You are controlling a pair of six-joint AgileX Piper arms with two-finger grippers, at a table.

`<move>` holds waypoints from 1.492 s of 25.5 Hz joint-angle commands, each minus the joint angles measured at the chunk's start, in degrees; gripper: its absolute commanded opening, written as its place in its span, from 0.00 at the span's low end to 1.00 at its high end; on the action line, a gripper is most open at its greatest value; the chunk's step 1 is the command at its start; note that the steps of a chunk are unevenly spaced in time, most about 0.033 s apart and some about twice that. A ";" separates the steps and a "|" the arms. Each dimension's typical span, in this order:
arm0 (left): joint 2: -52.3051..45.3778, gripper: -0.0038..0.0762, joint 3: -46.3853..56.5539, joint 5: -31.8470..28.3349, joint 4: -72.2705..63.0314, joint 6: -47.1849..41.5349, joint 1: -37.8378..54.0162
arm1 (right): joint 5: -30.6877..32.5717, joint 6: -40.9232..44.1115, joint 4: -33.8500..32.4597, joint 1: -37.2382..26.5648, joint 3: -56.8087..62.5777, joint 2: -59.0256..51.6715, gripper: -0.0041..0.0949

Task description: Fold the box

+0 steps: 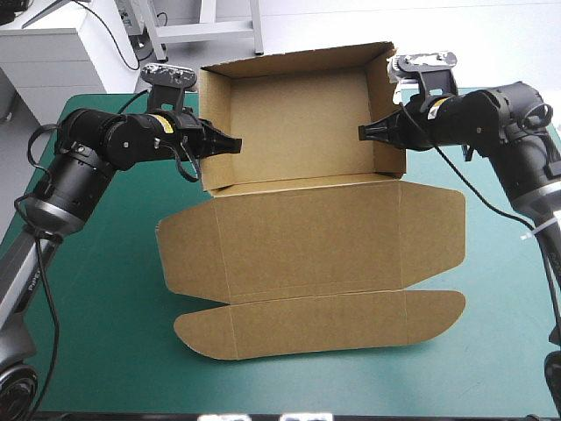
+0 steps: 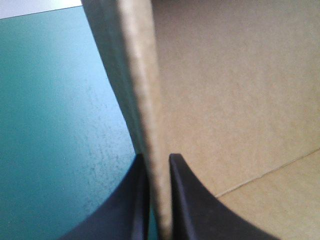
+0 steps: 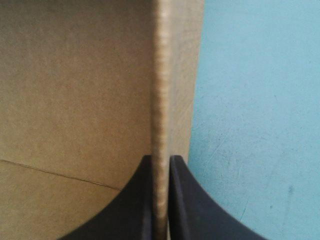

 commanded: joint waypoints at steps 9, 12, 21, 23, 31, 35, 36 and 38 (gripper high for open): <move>6.43 0.04 -2.05 6.15 -2.37 2.35 -1.04 | 10.26 -2.74 -0.29 0.74 -1.95 3.88 0.03; 10.29 0.04 -2.05 10.45 -2.37 2.89 -1.04 | 11.41 -2.74 1.30 0.74 -1.95 7.18 0.03; 15.49 0.04 -2.05 14.20 -2.22 3.15 -0.93 | 11.41 -2.34 1.83 0.74 -1.95 12.11 0.03; 16.23 0.04 -2.05 14.99 -1.69 3.15 -0.93 | 11.41 -1.80 1.83 0.74 -1.95 13.02 0.03; 18.58 0.04 -2.05 17.89 1.34 3.15 -0.93 | 11.41 -1.18 1.83 0.74 -1.35 15.56 0.03; 19.45 0.04 -2.05 17.66 1.44 3.15 -0.93 | 11.41 -0.34 2.23 0.74 -0.75 17.06 0.03; 19.71 0.04 -2.05 17.66 1.80 3.15 -0.93 | 11.41 -0.34 2.33 0.74 -0.46 17.42 0.03; 20.10 0.04 -2.05 17.59 2.35 2.93 -0.93 | 11.41 -0.20 2.53 0.74 0.25 18.24 0.03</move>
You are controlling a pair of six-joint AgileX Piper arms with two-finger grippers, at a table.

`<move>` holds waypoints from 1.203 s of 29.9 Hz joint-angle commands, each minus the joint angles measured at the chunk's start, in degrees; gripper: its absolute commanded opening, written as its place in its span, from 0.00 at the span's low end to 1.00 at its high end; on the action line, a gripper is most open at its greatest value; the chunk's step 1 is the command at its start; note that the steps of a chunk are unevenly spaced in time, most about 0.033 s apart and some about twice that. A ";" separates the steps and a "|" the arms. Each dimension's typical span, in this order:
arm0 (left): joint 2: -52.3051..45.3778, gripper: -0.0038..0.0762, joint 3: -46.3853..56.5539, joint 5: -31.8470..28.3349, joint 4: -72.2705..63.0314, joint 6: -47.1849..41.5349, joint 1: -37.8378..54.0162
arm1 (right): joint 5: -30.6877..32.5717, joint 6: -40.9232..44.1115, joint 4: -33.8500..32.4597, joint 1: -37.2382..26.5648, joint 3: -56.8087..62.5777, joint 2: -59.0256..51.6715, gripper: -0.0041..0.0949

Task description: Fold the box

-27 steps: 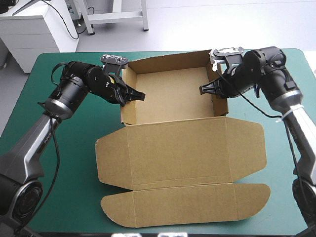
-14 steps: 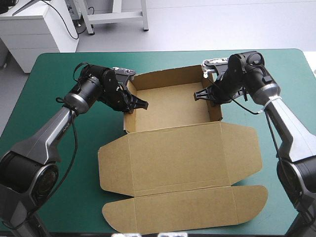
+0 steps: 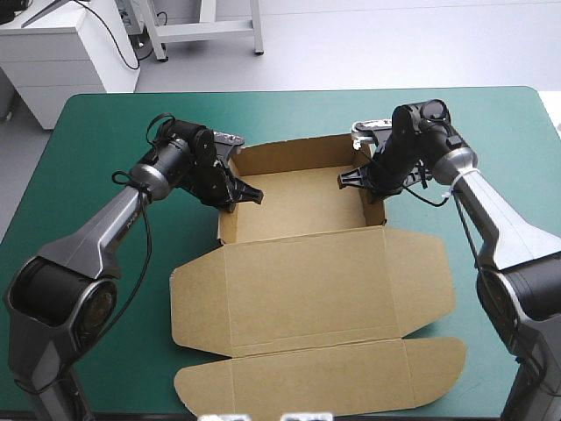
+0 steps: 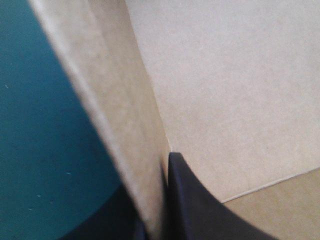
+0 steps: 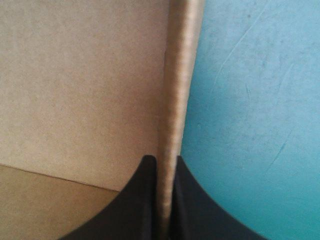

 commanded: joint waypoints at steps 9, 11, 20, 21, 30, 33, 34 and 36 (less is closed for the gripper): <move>-1.71 0.04 -1.45 1.19 0.04 3.87 -0.38 | 0.52 -1.08 2.23 0.39 1.61 -0.69 0.02; -1.71 0.04 -1.45 1.06 0.04 3.87 -0.38 | 0.52 -1.08 1.99 0.39 1.61 -0.69 0.02; -1.82 0.39 -1.45 1.29 -0.10 5.29 -0.38 | 0.52 -2.84 2.59 0.39 1.61 -0.69 0.40; -1.93 0.48 -1.45 1.29 -0.10 5.29 -0.38 | 0.52 -3.55 3.39 0.39 1.61 -0.69 0.50; -3.27 0.77 -1.45 1.29 0.04 3.34 -0.38 | 0.52 -4.36 5.40 0.39 1.61 -0.91 0.94; -4.13 0.77 -1.45 0.86 0.04 3.34 -0.38 | 0.52 -4.36 5.15 0.39 1.61 -1.02 0.94; -4.62 0.77 -1.59 0.81 0.04 3.34 -0.38 | 0.52 -4.36 4.84 0.39 1.36 -1.12 0.94; -5.23 0.77 -2.57 1.19 -0.20 3.34 -0.38 | 0.52 -4.36 4.34 0.39 1.33 -1.79 0.94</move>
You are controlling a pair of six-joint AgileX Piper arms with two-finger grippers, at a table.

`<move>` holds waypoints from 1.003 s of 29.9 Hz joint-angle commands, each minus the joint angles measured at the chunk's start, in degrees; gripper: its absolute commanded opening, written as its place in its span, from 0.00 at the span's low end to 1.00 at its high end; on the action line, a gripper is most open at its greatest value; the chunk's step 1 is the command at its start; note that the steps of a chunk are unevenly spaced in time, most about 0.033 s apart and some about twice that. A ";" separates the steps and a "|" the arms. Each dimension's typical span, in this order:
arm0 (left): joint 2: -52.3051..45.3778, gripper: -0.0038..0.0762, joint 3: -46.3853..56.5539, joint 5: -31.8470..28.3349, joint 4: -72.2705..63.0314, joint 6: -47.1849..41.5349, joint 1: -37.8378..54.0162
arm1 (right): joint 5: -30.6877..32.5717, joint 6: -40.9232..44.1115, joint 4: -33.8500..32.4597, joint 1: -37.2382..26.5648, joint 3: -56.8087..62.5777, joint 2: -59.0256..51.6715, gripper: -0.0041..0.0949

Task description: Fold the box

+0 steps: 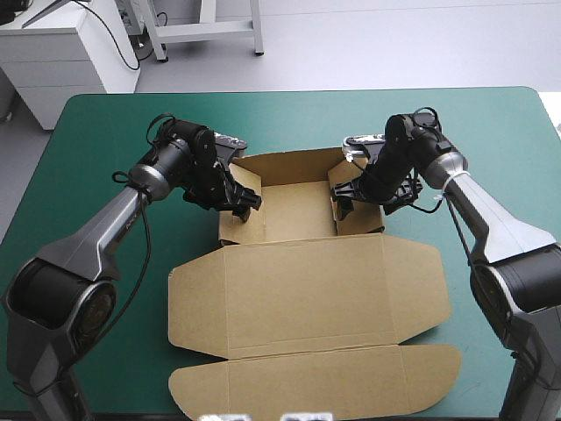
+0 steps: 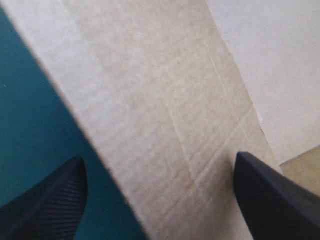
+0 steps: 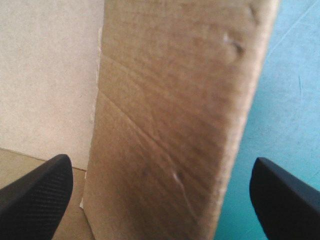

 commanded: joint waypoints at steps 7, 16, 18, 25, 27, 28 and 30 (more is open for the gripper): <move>-8.53 0.77 -9.47 3.26 -0.28 1.11 -0.36 | 1.13 -1.75 -3.46 0.04 -1.65 -8.55 0.93; -18.02 0.61 -14.93 4.65 -0.28 3.64 -0.36 | -0.60 -1.75 -4.52 0.04 -1.65 -16.00 0.93; -20.93 0.47 -14.82 4.65 -0.13 4.08 -0.36 | -0.68 -1.84 -4.52 0.04 -1.65 -17.09 0.93; -30.02 0.04 -14.69 4.65 -0.10 6.81 -0.36 | -0.68 -2.18 -4.52 0.04 -1.65 -17.84 0.93; -32.41 0.04 -13.66 4.65 0.23 7.19 -0.36 | -0.68 -2.45 -4.52 0.04 -1.65 -17.84 0.93; -33.51 0.04 -13.00 4.65 0.66 7.19 -0.36 | -0.68 -2.45 -4.52 0.04 -1.65 -17.84 0.93; -36.14 0.04 -11.06 4.65 2.25 7.19 -0.36 | -0.86 -2.45 -4.52 0.04 -1.65 -17.84 0.93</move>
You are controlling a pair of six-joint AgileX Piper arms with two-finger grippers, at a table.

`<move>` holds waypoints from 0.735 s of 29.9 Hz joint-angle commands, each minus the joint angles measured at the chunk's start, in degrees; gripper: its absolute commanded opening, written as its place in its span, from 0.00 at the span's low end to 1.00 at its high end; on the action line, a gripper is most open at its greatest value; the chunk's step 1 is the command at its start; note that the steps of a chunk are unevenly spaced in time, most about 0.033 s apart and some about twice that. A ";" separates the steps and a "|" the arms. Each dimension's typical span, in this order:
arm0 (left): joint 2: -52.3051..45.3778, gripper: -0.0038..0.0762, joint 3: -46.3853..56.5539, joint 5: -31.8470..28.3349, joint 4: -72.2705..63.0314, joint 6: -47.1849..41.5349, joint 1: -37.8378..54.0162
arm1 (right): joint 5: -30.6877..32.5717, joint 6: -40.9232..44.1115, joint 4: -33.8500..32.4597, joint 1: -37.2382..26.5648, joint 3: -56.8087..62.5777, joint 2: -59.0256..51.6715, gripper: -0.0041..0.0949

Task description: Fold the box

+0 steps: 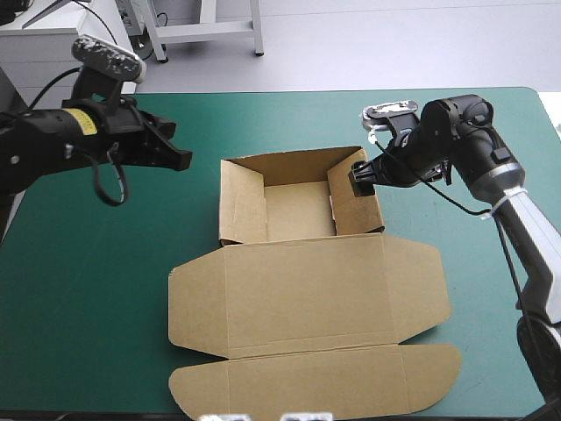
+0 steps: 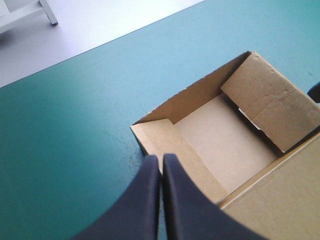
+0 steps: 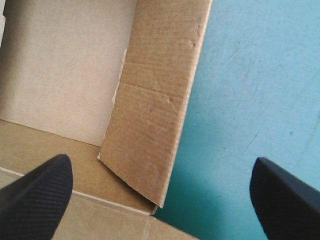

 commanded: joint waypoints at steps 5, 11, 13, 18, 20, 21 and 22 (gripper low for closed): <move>-10.89 0.04 9.94 2.62 5.60 0.21 -0.36 | -1.71 -1.09 -0.06 0.04 -1.65 -2.92 0.93; -17.84 0.04 24.18 2.51 7.40 0.21 -0.36 | -3.20 -1.09 -0.06 0.04 -1.65 -2.80 0.93; -19.78 0.04 29.49 1.89 7.40 0.21 -0.36 | -3.53 -1.09 -0.06 0.04 -1.65 -2.70 0.93; -23.59 0.04 41.09 -1.95 7.03 -0.41 -0.36 | -3.93 -1.15 -0.06 0.04 -1.55 -2.55 0.93; -24.94 0.04 45.71 -4.14 6.34 -0.54 -0.36 | -4.01 -1.68 -0.13 0.04 -1.55 -2.55 0.93; -25.59 0.04 47.43 -4.93 6.09 -0.94 -0.36 | -4.06 -1.67 -0.30 0.04 -1.55 -2.55 0.93; -26.15 0.04 49.61 -5.98 5.93 -1.38 -0.36 | -4.15 -1.67 -0.40 0.04 -1.55 -2.55 0.93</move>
